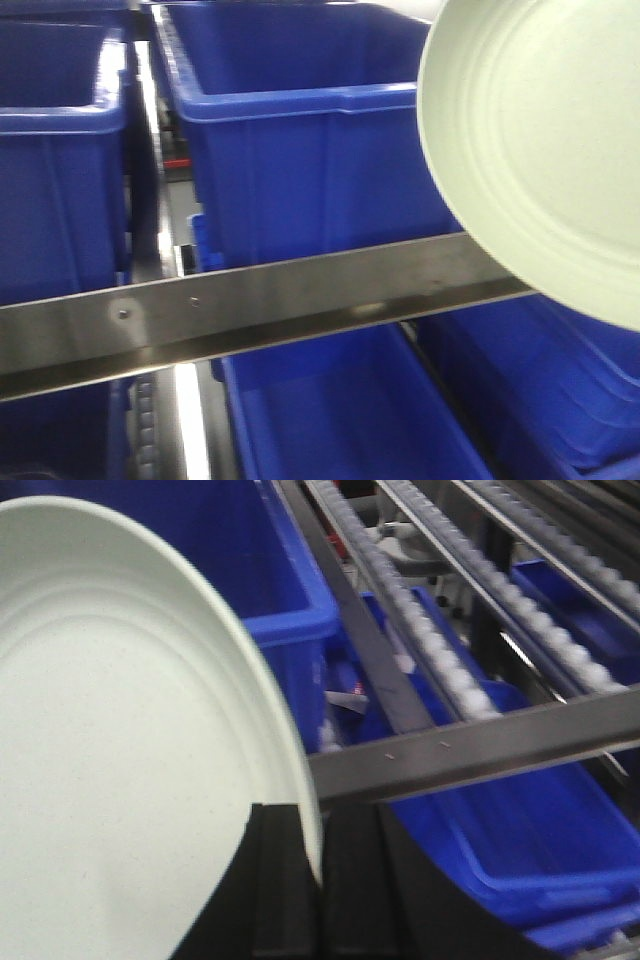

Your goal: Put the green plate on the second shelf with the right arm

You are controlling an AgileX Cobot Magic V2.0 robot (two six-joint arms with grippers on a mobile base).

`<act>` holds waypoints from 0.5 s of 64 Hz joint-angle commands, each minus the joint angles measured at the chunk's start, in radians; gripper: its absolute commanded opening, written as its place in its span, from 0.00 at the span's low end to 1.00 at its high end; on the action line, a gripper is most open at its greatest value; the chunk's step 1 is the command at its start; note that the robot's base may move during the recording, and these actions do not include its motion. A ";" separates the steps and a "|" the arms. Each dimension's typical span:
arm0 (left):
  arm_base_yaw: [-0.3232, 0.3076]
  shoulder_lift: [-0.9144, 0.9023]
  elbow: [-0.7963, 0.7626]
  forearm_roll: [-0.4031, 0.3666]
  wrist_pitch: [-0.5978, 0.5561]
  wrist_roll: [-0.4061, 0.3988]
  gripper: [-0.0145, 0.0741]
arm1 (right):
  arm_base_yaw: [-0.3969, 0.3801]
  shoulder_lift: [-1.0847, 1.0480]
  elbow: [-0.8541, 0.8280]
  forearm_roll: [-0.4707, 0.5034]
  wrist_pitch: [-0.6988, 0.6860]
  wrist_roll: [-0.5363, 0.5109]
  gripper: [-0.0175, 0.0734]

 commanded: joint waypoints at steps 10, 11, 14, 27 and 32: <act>-0.007 -0.016 0.041 -0.008 -0.091 -0.003 0.31 | -0.004 0.006 -0.033 -0.004 -0.103 0.000 0.25; -0.007 -0.016 0.041 -0.008 -0.091 -0.003 0.31 | -0.004 0.006 -0.033 -0.004 -0.103 0.000 0.25; -0.007 -0.016 0.041 -0.008 -0.091 -0.003 0.31 | -0.004 0.006 -0.033 -0.004 -0.103 0.000 0.25; -0.007 -0.016 0.041 -0.008 -0.091 -0.003 0.31 | -0.004 0.006 -0.033 -0.004 -0.103 0.000 0.25; -0.007 -0.016 0.041 -0.008 -0.091 -0.003 0.31 | -0.004 0.006 -0.033 -0.004 -0.103 0.000 0.25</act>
